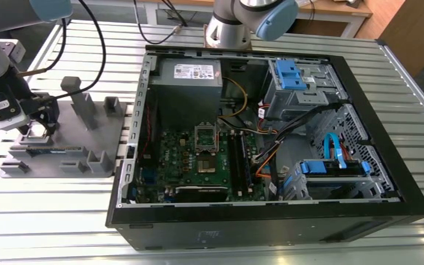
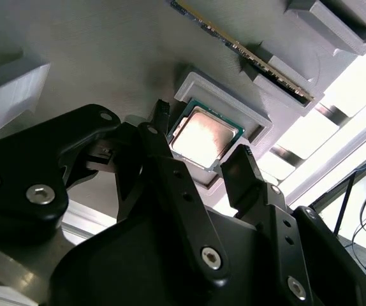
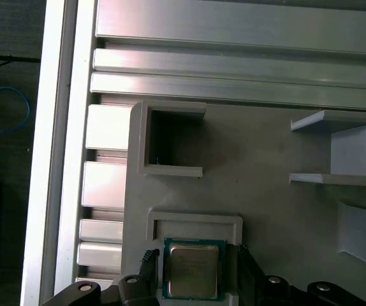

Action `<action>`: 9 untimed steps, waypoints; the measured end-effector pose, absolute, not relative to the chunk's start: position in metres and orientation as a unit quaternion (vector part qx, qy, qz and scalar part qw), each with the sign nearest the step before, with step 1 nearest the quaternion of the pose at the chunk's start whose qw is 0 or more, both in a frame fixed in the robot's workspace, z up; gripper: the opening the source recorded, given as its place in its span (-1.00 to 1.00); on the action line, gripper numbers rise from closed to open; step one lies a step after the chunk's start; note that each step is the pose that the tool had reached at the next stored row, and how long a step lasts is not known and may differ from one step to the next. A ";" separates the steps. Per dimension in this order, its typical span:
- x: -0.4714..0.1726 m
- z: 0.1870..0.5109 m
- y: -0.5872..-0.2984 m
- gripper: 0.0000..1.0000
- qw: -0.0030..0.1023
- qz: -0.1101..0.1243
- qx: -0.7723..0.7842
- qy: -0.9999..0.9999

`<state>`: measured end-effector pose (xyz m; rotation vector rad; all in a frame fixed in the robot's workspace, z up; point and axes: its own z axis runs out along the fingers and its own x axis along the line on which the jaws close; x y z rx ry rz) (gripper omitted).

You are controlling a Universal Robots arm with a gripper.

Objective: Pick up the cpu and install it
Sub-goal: 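Pick up the cpu and move it towards the insertion slot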

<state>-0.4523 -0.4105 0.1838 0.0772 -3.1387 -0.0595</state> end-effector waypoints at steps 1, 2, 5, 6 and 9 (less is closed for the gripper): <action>-0.452 0.184 -0.410 0.21 0.001 -0.019 0.025 -1.000; -0.452 0.184 -0.410 0.21 0.001 -0.019 0.025 -1.000; -0.452 0.184 -0.410 0.21 0.001 -0.019 0.025 -1.000; -0.452 0.184 -0.410 0.21 0.001 -0.019 0.025 -1.000; -0.452 0.184 -0.410 0.05 0.001 -0.019 0.024 -1.000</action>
